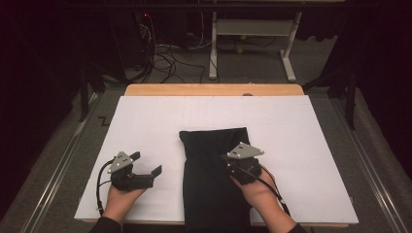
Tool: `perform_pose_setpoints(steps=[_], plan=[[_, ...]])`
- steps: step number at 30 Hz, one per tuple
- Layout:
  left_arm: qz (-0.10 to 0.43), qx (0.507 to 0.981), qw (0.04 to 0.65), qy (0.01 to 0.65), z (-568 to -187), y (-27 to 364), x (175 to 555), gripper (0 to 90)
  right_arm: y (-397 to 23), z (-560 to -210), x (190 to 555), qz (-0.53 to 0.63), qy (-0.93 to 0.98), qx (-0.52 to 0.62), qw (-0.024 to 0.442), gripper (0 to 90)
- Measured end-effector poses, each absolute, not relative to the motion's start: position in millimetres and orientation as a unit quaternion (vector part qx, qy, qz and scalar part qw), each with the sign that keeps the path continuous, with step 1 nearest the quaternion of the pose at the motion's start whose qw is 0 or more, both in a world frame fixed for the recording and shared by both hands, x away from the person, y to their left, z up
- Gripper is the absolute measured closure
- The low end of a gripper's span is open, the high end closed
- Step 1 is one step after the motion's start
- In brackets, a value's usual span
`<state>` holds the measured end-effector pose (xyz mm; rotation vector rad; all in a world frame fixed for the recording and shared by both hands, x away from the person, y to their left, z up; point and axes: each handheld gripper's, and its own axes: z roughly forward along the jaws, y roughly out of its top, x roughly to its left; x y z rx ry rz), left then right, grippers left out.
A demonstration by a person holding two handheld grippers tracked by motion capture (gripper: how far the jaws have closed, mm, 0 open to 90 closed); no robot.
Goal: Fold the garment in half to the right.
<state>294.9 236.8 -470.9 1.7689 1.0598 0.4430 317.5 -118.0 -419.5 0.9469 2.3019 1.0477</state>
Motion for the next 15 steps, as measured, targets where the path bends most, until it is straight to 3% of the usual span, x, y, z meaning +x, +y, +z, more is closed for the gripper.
perform_pose_setpoints(steps=[7,15], plan=[[0.185,0.722,0.497,0.443,-470.7,248.7,286.4,0.0,-96.9,-430.4,341.7,0.307,0.85,0.353,0.242,90.0],[0.187,0.714,0.494,0.459,-473.1,253.0,285.7,0.0,-116.0,-441.5,353.4,0.266,0.85,0.379,0.249,90.0]])
